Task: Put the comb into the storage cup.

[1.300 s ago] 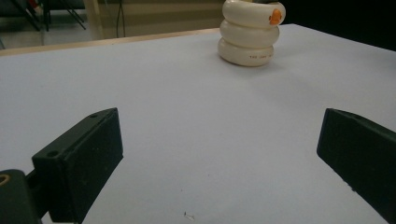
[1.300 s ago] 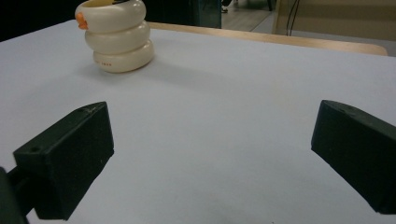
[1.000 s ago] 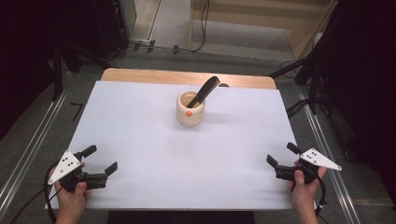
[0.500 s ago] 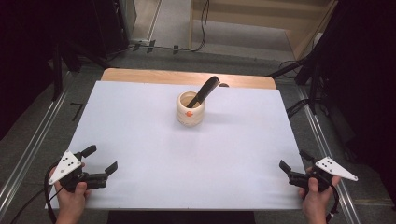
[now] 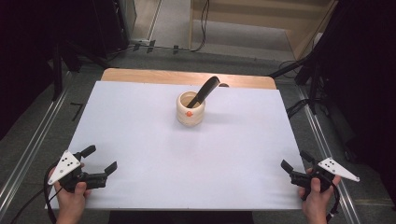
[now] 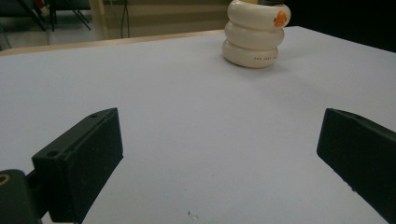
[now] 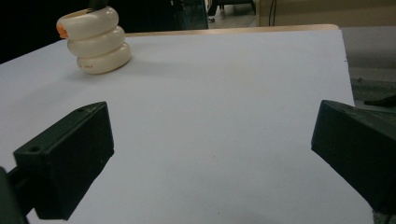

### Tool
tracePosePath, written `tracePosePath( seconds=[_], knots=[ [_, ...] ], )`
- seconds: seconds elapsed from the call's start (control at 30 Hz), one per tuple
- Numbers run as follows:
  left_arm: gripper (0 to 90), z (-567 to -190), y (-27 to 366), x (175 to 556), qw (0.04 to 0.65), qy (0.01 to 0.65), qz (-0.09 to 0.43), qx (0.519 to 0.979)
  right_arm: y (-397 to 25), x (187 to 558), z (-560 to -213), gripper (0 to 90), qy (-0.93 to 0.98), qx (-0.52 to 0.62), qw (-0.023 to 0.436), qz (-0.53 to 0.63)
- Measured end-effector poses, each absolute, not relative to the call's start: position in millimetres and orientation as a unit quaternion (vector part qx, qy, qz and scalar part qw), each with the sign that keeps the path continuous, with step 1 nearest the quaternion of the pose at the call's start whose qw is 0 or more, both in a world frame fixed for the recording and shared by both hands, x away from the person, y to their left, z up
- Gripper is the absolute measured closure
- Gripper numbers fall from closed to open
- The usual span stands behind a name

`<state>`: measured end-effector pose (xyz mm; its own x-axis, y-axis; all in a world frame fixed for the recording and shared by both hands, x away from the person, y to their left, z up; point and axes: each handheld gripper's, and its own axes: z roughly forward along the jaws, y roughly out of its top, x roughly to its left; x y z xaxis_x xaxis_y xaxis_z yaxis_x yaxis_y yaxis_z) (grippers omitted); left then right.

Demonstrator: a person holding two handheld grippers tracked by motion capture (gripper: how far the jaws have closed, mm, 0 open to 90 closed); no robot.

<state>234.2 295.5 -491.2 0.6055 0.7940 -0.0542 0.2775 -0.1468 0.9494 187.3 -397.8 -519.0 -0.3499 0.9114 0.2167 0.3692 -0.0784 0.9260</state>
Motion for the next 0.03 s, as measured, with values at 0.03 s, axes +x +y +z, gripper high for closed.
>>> tracePosePath(
  seconds=[0.03],
  knots=[
    [0.2,-491.2,295.8,234.2,0.536,0.373,0.241,0.718,-397.5,187.4,-519.0,0.0,0.630,0.509,0.255,0.529]
  ],
)
